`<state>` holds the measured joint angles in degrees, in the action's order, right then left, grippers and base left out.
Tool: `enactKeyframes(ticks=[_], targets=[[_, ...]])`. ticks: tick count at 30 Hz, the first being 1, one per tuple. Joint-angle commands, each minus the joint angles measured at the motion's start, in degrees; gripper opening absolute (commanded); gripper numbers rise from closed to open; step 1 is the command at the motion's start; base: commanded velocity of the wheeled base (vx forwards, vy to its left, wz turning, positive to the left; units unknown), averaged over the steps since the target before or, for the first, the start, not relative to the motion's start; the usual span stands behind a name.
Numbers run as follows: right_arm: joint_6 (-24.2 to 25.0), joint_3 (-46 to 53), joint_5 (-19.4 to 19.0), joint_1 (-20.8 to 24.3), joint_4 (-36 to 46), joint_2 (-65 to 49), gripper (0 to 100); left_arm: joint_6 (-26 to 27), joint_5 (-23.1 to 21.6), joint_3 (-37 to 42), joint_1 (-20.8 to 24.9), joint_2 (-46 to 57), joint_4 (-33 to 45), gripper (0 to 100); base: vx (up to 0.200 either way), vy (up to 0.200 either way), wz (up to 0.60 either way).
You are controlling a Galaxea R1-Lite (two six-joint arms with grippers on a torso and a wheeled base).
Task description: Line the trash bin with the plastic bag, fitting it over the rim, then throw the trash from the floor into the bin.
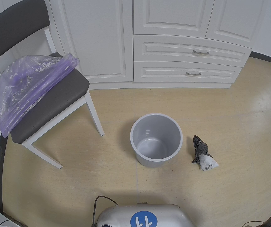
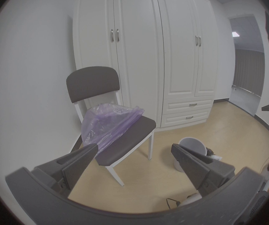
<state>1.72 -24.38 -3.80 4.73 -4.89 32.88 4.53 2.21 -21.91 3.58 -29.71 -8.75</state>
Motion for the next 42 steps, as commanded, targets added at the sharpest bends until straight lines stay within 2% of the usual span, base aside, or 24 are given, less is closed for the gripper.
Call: enactKeyframes(ticks=[1,7,9,14,18,20,22,23,26,31,38,42], targets=[[0.21,-3.39,0.02,-0.60,-0.65,9.40,100,0.65,0.69,-3.41,-1.65,-9.23,-0.12,100,0.000,0.000,0.00],[1.09,-9.02,-0.15,-0.60,-4.96,16.52,100,5.31,0.43,-7.36,-9.56,-15.64,-0.65,100,0.000,0.000,0.00],[3.29,-10.25,-0.24,-1.92,-7.42,18.36,100,7.59,-0.01,-8.15,-13.16,-18.90,-3.38,100,0.000,0.000,0.00],[5.14,-9.63,-0.33,-4.11,-8.73,19.42,100,9.53,-2.21,-8.15,-16.24,-25.31,-9.97,100,0.000,0.000,0.00],[6.19,-8.93,-0.59,-4.11,-8.91,19.07,100,12.08,-3.09,-8.33,-19.32,-29.27,-12.78,100,0.000,0.000,0.00],[6.10,-9.11,-0.59,-4.11,-9.00,18.54,100,15.77,-5.72,-8.42,-23.97,-33.66,-17.61,100,0.000,0.000,0.00],[6.10,-9.11,-0.59,-4.11,-9.00,18.45,100,16.56,-6.95,-8.77,-25.29,-34.98,-19.11,100,0.000,0.000,0.00],[6.10,-9.11,-0.59,-4.38,-8.91,18.63,100,18.14,-9.77,-9.47,-28.37,-37.35,-21.92,100,0.000,0.000,0.00],[6.19,-9.11,-0.59,-4.73,-8.91,19.24,100,19.72,-13.28,-11.23,-33.12,-40.25,-23.85,100,0.000,0.000,0.00],[6.10,-8.84,-0.59,-4.73,-8.91,20.12,100,21.57,-14.34,-10.79,-34.96,-40.96,-23.59,100,0.000,0.000,0.00],[6.10,-8.58,-0.50,-4.73,-8.91,21.53,100,25.79,-12.14,-1.21,-34.43,-39.20,-24.03,100,0.000,0.000,0.00],[6.10,-8.40,-0.42,-4.73,-8.82,22.58,100,25.08,-11.44,-0.42,-34.35,-41.22,-24.03,100,0.000,0.000,0.00]])
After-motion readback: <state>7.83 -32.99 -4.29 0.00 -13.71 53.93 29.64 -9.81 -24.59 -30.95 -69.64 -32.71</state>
